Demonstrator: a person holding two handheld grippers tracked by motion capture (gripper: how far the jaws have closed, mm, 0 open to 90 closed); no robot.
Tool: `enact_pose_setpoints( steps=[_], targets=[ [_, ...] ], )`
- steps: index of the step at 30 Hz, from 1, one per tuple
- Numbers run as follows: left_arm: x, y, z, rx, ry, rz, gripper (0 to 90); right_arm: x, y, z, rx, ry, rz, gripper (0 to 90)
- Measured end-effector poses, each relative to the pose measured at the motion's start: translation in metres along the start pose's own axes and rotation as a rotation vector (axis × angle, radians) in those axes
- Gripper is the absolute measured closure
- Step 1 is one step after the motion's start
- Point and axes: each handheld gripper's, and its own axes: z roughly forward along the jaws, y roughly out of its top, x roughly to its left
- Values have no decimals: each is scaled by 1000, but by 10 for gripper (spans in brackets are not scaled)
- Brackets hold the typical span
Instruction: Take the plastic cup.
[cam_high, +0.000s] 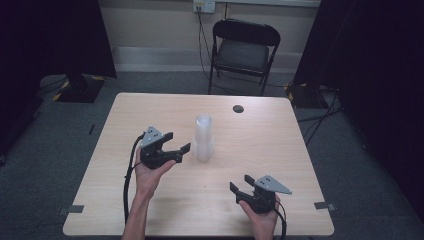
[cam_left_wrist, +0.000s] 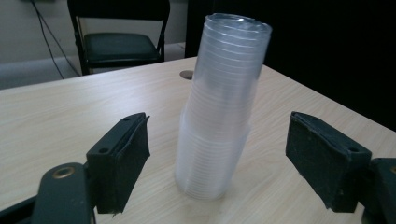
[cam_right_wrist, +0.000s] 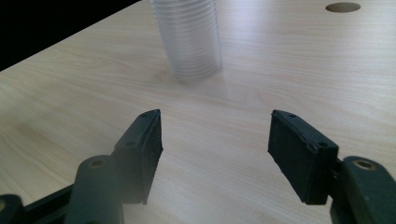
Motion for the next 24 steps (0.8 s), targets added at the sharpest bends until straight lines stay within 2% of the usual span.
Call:
enact_pose_setpoints(
  steps=[2,4,7,10,14,18,20,21,22,24],
  targets=[
    [1,1,4,-8,1,-14,210,0,1,0,-1,-1,-2,347],
    [3,4,8,3,-16,-6,190,0,1,0,0,0,-4,347],
    [1,11,16,8,-26,25,184,0,0,0,2,5,-11,344],
    [1,17,22,8,-30,34,179,2,0,2,1,11,-5,344],
    [0,25,31,9,-41,67,192,5,-1,5,17,22,-12,344],
    [-1,32,41,10,-57,71,196,7,0,6,18,25,-15,344],
    [-3,36,47,10,-66,92,183,6,0,5,12,26,-13,343],
    [-4,37,50,14,-76,89,183,6,0,5,12,26,-13,343],
    [-4,38,53,18,-77,81,147,6,0,4,10,24,-15,343],
    [-5,40,60,44,-58,108,162,5,0,4,12,26,-12,342]
  ],
)
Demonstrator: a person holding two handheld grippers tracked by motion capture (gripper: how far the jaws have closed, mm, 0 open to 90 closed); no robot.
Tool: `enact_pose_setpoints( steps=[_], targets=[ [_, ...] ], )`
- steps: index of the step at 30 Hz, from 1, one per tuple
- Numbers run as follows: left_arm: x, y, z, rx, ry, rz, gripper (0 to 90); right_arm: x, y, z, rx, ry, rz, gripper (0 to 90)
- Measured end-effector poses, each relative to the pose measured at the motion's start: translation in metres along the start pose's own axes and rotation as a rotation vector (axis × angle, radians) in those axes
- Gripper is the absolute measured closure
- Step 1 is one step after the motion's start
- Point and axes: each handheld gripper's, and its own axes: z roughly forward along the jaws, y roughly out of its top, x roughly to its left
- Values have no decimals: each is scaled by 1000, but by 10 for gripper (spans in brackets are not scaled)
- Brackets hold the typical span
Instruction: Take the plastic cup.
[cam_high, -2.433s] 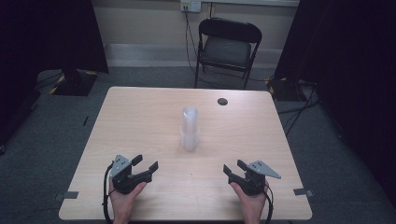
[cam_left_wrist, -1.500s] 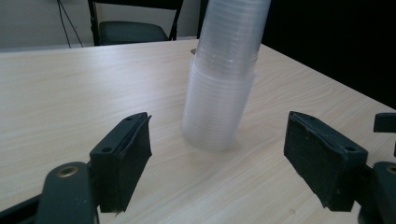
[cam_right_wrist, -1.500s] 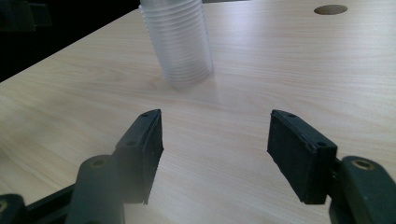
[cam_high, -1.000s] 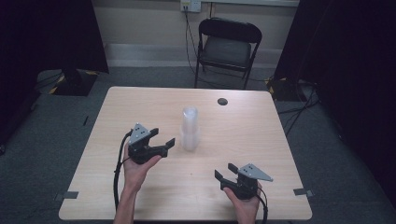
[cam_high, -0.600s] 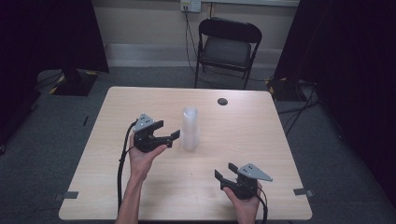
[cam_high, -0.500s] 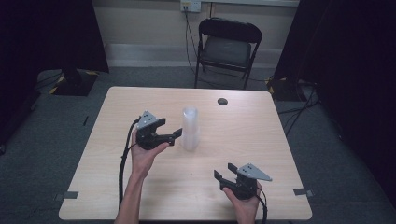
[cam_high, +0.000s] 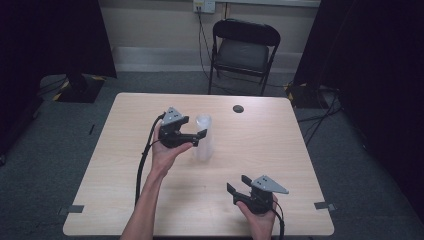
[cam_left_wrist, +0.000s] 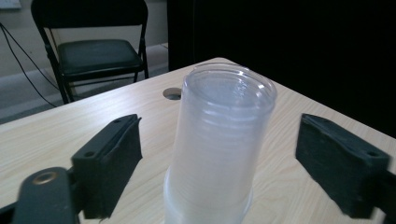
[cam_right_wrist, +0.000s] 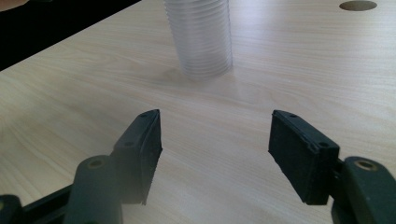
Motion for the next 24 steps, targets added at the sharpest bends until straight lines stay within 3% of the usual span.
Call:
enact_pose_setpoints(
  steps=[2,5,7,12,13,15,17,22,24],
  targets=[
    [0,1,6,7,-5,11,156,0,0,0,-3,1,1,342],
    [-3,3,12,7,-35,-10,159,1,0,1,1,5,1,341],
    [-5,7,16,24,-9,24,183,1,-1,1,5,9,-3,341],
    [-3,1,28,50,-15,29,185,2,-1,1,-5,17,-3,341],
    [-5,-3,31,47,11,30,203,2,-1,1,-5,16,-6,341],
    [-5,-4,32,51,19,37,209,2,-2,1,-4,15,-5,341],
    [-4,-8,37,63,0,14,211,1,-2,1,1,11,-6,341],
    [-6,-11,42,88,10,51,226,-1,-3,1,-2,9,0,341],
    [-5,-13,44,87,4,35,221,-1,-3,1,-1,11,8,341]
  ],
)
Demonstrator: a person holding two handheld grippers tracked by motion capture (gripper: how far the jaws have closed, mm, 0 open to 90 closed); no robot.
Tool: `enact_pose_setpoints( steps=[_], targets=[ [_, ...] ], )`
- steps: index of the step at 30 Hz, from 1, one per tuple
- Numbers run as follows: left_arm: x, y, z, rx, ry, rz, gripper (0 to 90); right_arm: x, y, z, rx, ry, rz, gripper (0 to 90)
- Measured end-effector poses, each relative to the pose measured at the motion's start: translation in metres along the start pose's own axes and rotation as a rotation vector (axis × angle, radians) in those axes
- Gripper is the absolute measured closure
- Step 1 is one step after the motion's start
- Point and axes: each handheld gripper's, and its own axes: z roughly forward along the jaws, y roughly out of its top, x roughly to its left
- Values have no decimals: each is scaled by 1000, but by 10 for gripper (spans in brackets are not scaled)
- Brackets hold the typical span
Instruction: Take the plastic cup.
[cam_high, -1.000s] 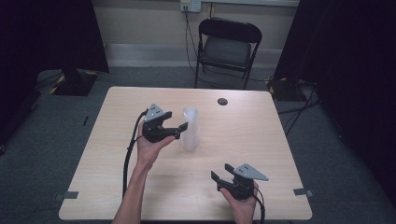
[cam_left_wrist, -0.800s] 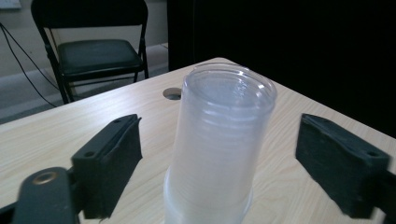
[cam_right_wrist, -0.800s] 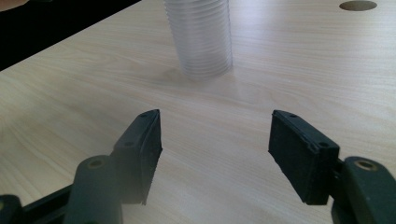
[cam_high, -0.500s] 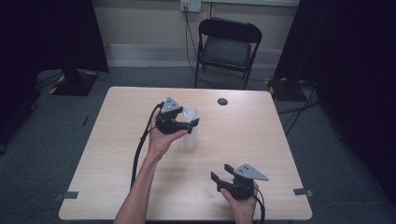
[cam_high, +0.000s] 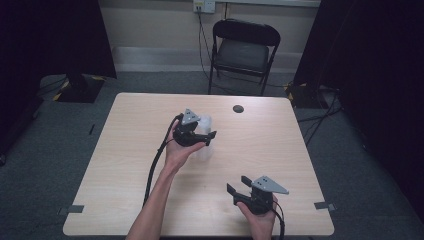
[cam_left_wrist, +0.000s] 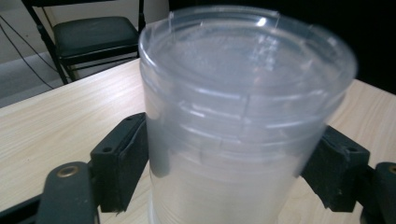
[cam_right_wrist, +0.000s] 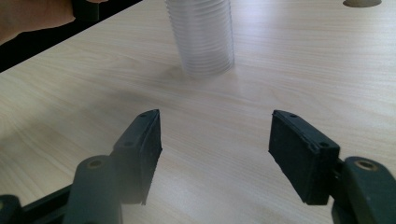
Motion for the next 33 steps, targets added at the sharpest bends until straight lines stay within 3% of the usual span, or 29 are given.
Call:
enact_pose_setpoints(
  steps=[10,19,33],
  targets=[
    [4,-6,6,33,0,-9,240,1,1,1,-1,12,-8,340],
    [1,-4,2,21,-4,16,311,0,1,0,-3,14,1,341],
    [0,0,-3,-25,3,-4,319,0,0,1,-1,19,5,340]
  ],
)
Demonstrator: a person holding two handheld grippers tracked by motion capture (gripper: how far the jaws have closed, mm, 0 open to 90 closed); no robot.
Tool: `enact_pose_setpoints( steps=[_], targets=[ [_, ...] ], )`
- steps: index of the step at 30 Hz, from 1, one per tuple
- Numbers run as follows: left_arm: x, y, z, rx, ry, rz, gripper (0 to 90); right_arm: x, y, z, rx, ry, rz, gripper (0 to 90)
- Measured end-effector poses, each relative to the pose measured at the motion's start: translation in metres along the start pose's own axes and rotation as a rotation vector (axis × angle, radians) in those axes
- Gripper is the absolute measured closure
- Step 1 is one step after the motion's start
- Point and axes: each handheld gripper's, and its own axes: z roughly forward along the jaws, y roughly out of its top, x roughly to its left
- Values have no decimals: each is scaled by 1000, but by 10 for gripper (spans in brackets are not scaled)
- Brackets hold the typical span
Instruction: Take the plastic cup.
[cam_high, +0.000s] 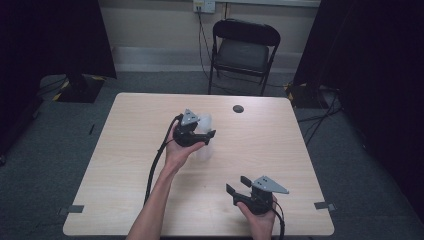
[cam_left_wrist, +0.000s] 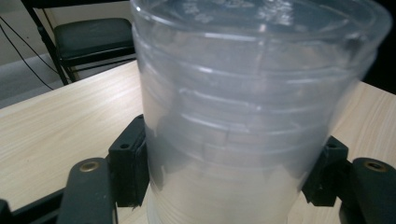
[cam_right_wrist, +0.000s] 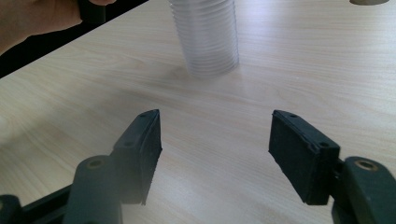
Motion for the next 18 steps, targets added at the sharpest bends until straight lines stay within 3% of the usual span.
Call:
enact_pose_setpoints(
  steps=[9,11,12,18],
  targets=[
    [1,4,-4,-21,-3,-10,336,1,0,0,-1,3,-4,341],
    [1,6,-5,-38,-15,8,336,0,0,1,1,1,-4,341],
    [-1,9,-6,-28,0,38,338,0,0,1,1,2,-4,341],
    [-3,14,-9,-47,2,29,344,0,0,1,3,1,-2,341]
  ],
)
